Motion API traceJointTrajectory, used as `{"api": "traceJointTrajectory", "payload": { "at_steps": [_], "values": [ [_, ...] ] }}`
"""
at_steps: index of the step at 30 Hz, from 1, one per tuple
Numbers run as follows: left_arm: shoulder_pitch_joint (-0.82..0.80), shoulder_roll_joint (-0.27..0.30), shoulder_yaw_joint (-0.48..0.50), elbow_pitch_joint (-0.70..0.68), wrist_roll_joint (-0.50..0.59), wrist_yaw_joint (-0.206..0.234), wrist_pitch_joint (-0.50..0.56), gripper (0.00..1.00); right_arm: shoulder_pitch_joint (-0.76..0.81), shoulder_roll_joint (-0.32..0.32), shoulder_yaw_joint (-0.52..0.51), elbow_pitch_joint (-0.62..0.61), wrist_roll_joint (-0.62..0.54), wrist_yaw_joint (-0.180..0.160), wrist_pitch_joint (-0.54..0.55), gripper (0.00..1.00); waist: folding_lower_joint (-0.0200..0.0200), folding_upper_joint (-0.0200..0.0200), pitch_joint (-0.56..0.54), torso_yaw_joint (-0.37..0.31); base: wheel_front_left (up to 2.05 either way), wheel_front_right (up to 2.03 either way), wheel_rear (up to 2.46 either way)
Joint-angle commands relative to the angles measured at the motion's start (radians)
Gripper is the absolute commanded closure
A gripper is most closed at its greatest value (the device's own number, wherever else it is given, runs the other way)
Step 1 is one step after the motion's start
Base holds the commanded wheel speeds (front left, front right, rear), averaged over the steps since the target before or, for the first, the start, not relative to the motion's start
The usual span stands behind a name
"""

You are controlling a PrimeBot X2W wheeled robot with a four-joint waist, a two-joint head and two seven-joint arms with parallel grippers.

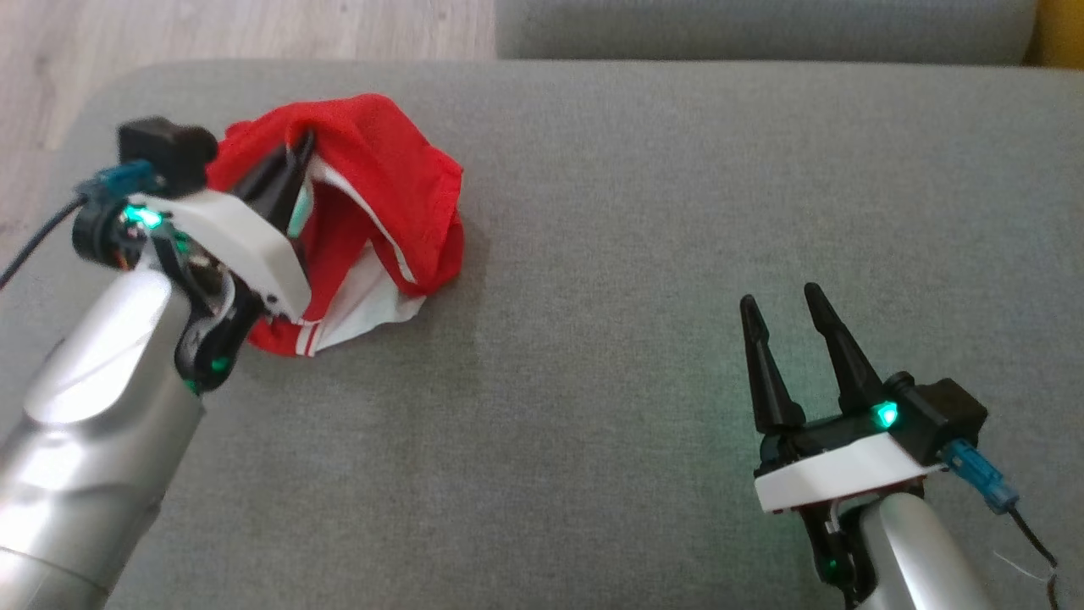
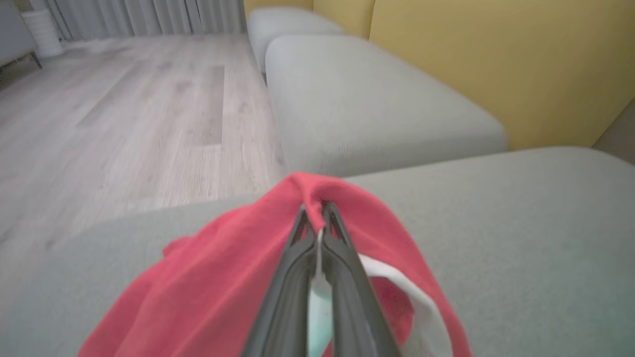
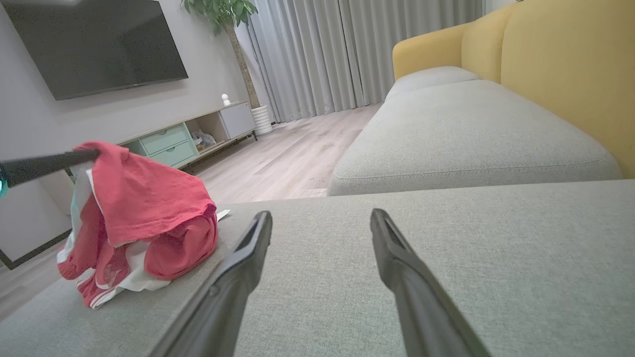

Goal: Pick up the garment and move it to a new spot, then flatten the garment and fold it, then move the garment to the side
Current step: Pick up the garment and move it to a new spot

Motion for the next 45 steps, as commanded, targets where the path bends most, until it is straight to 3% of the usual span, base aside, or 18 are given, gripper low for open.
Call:
{"api": "traceJointTrajectory", "payload": {
  "at_steps": [1,6,13,22,34,41,42,43,44,45],
  "values": [
    [-0.073,0.043,0.069,-0.055,0.001,0.009,-0.054,1.00,-0.014,-0.004,0.024,-0.026,0.006,-0.001,-0.011,0.00,0.0000,0.0000,-0.031,0.006,0.00,0.00,0.00],
    [-0.068,0.048,0.088,-0.179,0.023,0.047,-0.121,1.00,0.004,-0.004,0.026,-0.022,0.021,-0.001,-0.011,0.00,0.0000,0.0000,-0.084,0.008,0.00,0.00,0.00],
    [-0.033,0.052,0.063,-0.360,0.044,0.087,-0.097,1.00,0.017,-0.004,0.021,-0.022,0.049,-0.001,-0.011,0.00,0.0000,0.0000,-0.124,-0.018,0.00,0.00,0.00],
    [-0.003,0.014,0.019,-0.524,0.064,0.147,-0.061,1.00,-0.005,-0.004,0.020,-0.033,0.071,-0.001,-0.011,0.00,0.0000,0.0000,-0.129,-0.164,0.00,0.00,0.00],
    [-0.121,-0.121,-0.043,-0.419,0.155,0.165,-0.132,1.00,-0.032,-0.004,0.055,-0.054,0.113,-0.001,-0.011,0.00,0.0000,0.0000,-0.082,-0.450,0.00,0.00,0.00],
    [-0.135,-0.164,-0.105,-0.268,0.219,0.143,-0.211,1.00,-0.036,-0.004,0.050,-0.077,0.134,-0.001,-0.011,0.00,0.0000,0.0000,-0.053,-0.524,0.00,0.00,0.00],
    [-0.121,-0.172,-0.120,-0.250,0.218,0.131,-0.217,0.81,-0.036,-0.004,0.046,-0.080,0.134,-0.001,-0.011,0.00,0.0000,0.0000,-0.050,-0.524,0.00,0.00,0.00],
    [-0.105,-0.178,-0.140,-0.234,0.216,0.113,-0.221,0.07,-0.034,-0.004,0.040,-0.082,0.134,-0.001,-0.011,0.00,0.0000,0.0000,-0.047,-0.521,0.00,0.00,0.00],
    [-0.087,-0.183,-0.162,-0.219,0.213,0.093,-0.219,0.00,-0.033,-0.004,0.032,-0.085,0.133,-0.001,-0.011,0.00,0.0000,0.0000,-0.044,-0.515,0.00,0.00,0.00],
    [-0.071,-0.185,-0.190,-0.207,0.215,0.071,-0.216,0.00,-0.031,-0.004,0.024,-0.087,0.130,-0.001,-0.011,0.00,0.0000,0.0000,-0.041,-0.506,0.00,0.00,0.00]
  ]
}}
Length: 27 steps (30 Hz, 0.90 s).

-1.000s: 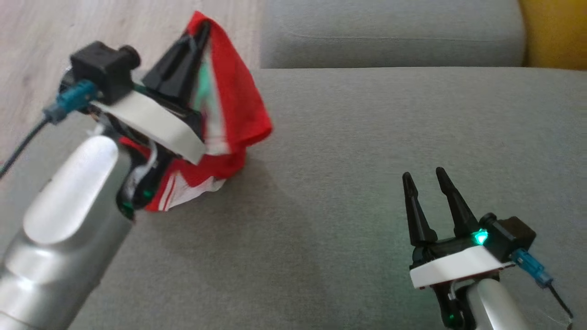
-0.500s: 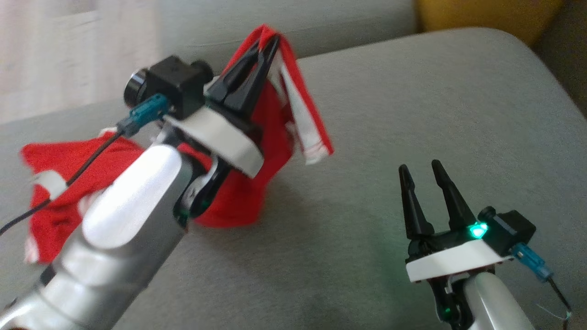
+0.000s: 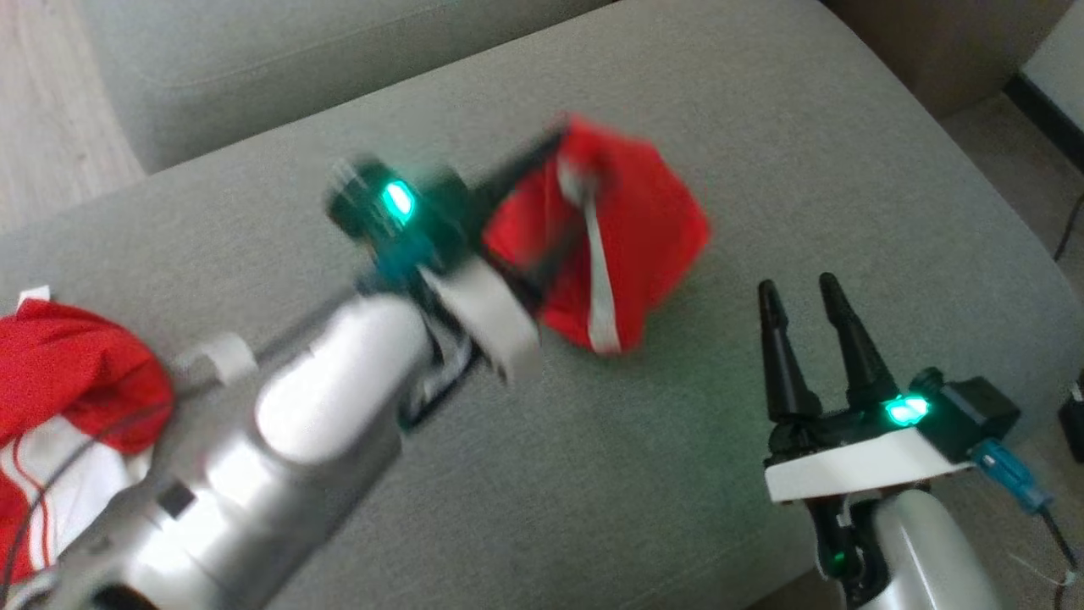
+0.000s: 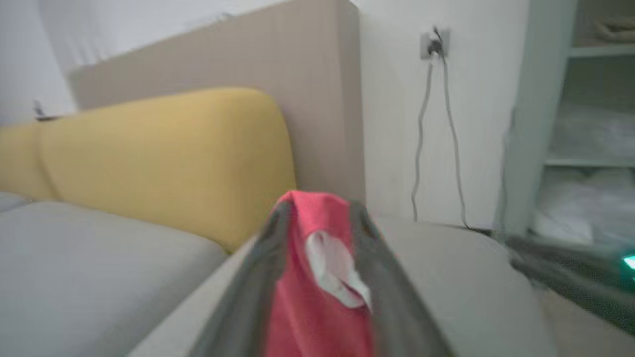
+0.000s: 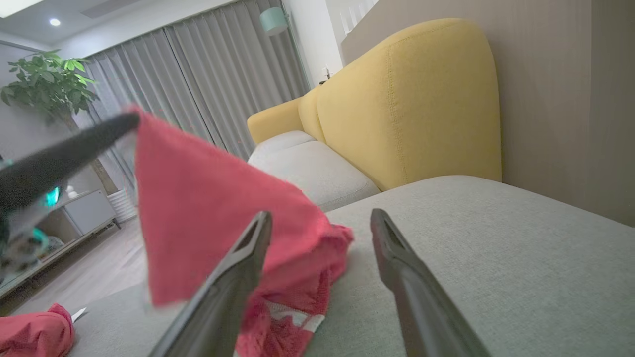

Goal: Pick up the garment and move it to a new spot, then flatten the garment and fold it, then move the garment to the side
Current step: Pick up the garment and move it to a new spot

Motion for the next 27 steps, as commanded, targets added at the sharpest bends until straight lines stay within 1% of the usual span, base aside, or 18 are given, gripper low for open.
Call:
{"api": "traceJointTrajectory", "payload": {
  "at_steps": [1,4,5,8,11,13,16,21,24,25,27],
  "values": [
    [-0.003,0.021,0.002,-0.011,0.010,-0.018,-0.005,0.00,-0.042,-0.004,0.011,-0.038,0.003,-0.001,-0.011,0.00,-0.0002,-0.0001,0.006,0.020,0.00,0.00,0.00],
    [0.030,0.035,-0.033,0.014,0.014,-0.036,-0.025,0.00,-0.041,-0.004,-0.007,-0.037,-0.009,-0.001,-0.011,0.00,-0.0002,-0.0001,0.010,0.064,0.00,0.00,0.00],
    [0.041,0.050,-0.034,0.026,0.011,-0.041,-0.043,0.00,-0.039,-0.004,-0.014,-0.035,-0.018,-0.001,-0.011,0.00,-0.0002,-0.0001,0.005,0.098,0.00,0.00,0.00],
    [0.047,0.069,-0.026,0.029,0.006,-0.041,-0.059,0.00,-0.037,-0.004,-0.017,-0.032,-0.029,-0.001,-0.011,0.00,-0.0002,-0.0001,-0.001,0.131,0.00,0.00,0.00],
    [0.061,0.103,-0.003,0.022,-0.003,-0.028,-0.083,0.00,-0.033,-0.004,-0.026,-0.029,-0.042,-0.001,-0.011,0.00,-0.0002,-0.0001,-0.016,0.182,0.00,0.00,0.00],
    [0.083,0.129,0.018,0.011,-0.013,-0.011,-0.104,0.00,-0.027,-0.004,-0.031,-0.024,-0.051,-0.001,-0.011,0.00,-0.0002,-0.0001,-0.027,0.213,0.00,0.00,0.00],
    [0.141,0.160,0.054,-0.017,-0.037,0.027,-0.139,0.00,-0.013,-0.004,-0.042,-0.015,-0.068,-0.001,-0.011,0.00,-0.0002,-0.0001,-0.049,0.260,0.00,0.00,0.00],
    [0.288,0.198,0.123,-0.084,-0.068,0.120,-0.188,0.00,0.021,-0.004,-0.066,0.000,-0.096,-0.001,-0.011,0.00,-0.0002,-0.0001,-0.083,0.324,0.00,0.00,0.00],
    [0.402,0.203,0.172,-0.136,-0.070,0.184,-0.201,0.00,0.042,-0.004,-0.075,0.007,-0.109,-0.001,-0.011,0.00,-0.0002,-0.0001,-0.099,0.351,0.00,0.00,0.00],
    [0.445,0.198,0.192,-0.155,-0.070,0.205,-0.202,0.00,0.050,-0.004,-0.076,0.009,-0.112,-0.001,-0.011,0.00,-0.0002,-0.0001,-0.104,0.356,0.00,0.00,0.00],
    [0.533,0.181,0.237,-0.208,-0.052,0.233,-0.203,0.00,0.062,-0.004,-0.079,0.013,-0.115,-0.001,-0.011,0.00,-0.0002,-0.0001,-0.108,0.364,0.00,0.00,0.00]
  ]
}}
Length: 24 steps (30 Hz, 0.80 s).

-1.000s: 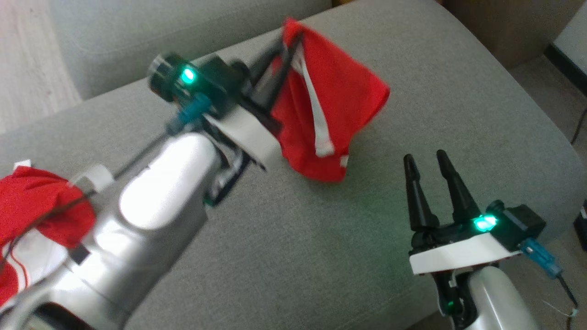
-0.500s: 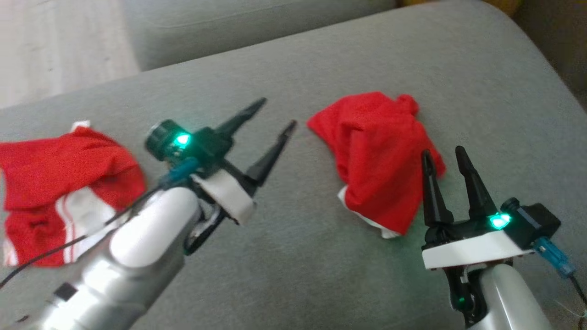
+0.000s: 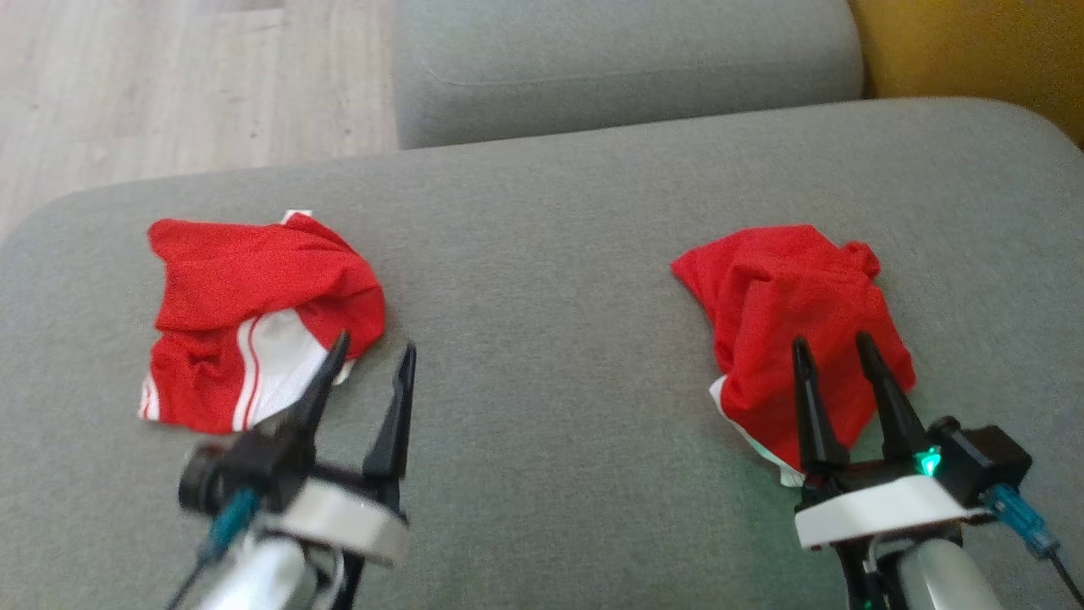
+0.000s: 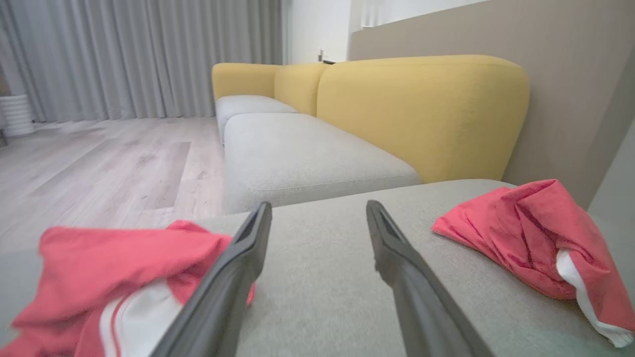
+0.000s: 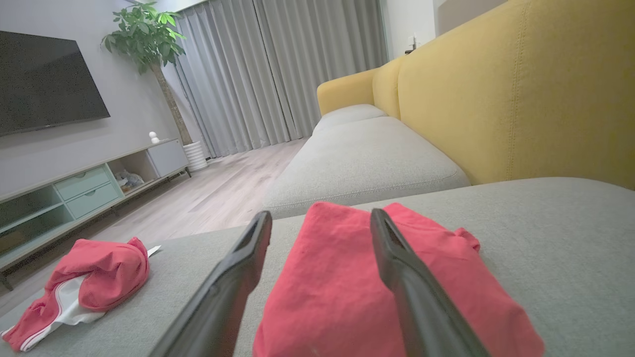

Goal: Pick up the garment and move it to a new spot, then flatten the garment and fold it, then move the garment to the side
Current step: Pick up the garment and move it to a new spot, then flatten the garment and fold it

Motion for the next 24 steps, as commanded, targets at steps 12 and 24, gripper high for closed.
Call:
{"api": "traceJointTrajectory", "payload": {
  "at_steps": [12,24],
  "values": [
    [0.175,-0.121,0.233,-0.125,0.212,-0.036,-0.012,0.00,0.002,-0.005,-0.021,-0.007,-0.023,-0.001,-0.011,0.00,0.0001,-0.0001,-0.015,0.035,0.00,0.00,0.00],
    [0.185,-0.191,0.341,-0.104,0.294,-0.130,-0.012,0.00,-0.050,-0.005,-0.049,0.336,-0.049,-0.001,-0.005,0.00,0.0001,-0.0001,0.030,0.037,0.00,0.00,0.00]
  ]
}}
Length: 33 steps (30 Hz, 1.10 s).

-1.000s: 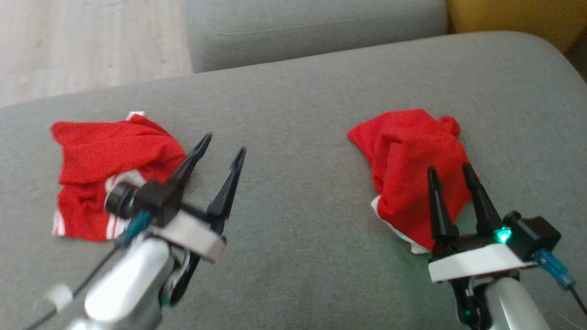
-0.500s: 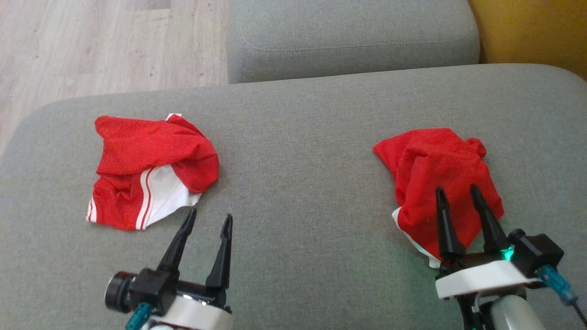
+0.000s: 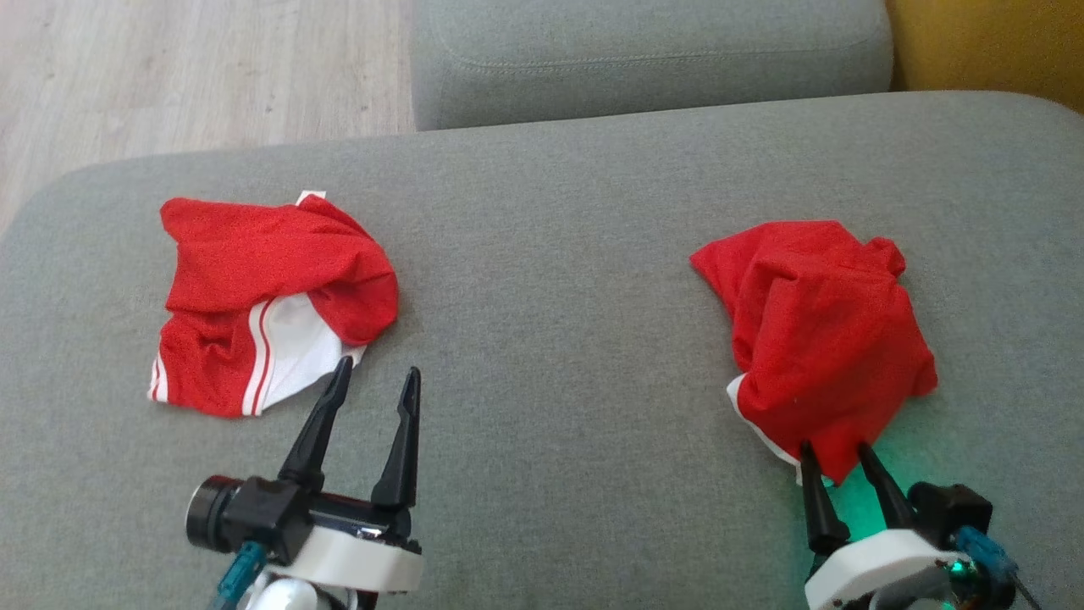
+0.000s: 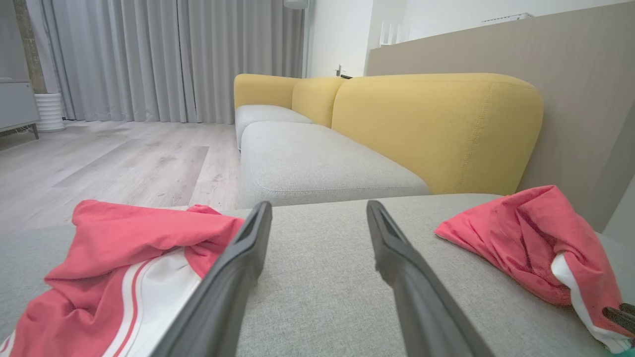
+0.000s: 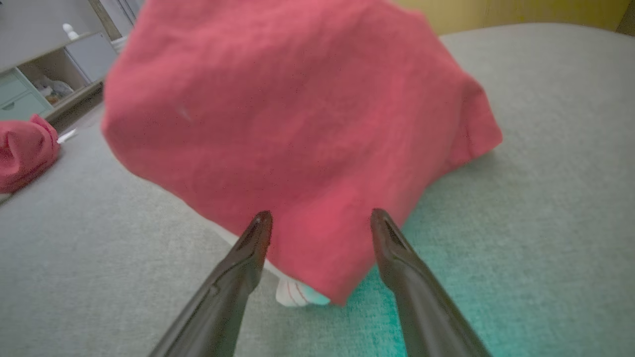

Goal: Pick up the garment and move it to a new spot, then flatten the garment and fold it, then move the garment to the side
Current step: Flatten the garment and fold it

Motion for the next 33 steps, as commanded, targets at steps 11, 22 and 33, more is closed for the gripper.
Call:
{"api": "traceJointTrajectory", "payload": {
  "at_steps": [11,22,33],
  "values": [
    [-0.049,-0.042,0.087,0.000,0.054,-0.062,-0.012,0.00,-0.166,-0.006,0.023,0.220,0.031,-0.001,-0.002,0.00,-0.0001,0.0000,0.024,0.023,0.00,0.00,0.00],
    [-0.033,-0.070,0.138,0.020,0.080,-0.093,-0.012,0.00,-0.231,-0.006,-0.078,0.172,-0.043,-0.001,-0.011,1.00,-0.0001,0.0000,-0.009,0.014,0.00,0.00,0.00],
    [-0.002,-0.109,0.162,0.025,0.091,-0.117,-0.012,0.00,-0.328,-0.006,-0.195,-0.185,-0.187,-0.001,0.021,1.00,-0.0001,0.0000,-0.064,0.026,0.00,0.00,0.00]
  ]
}}
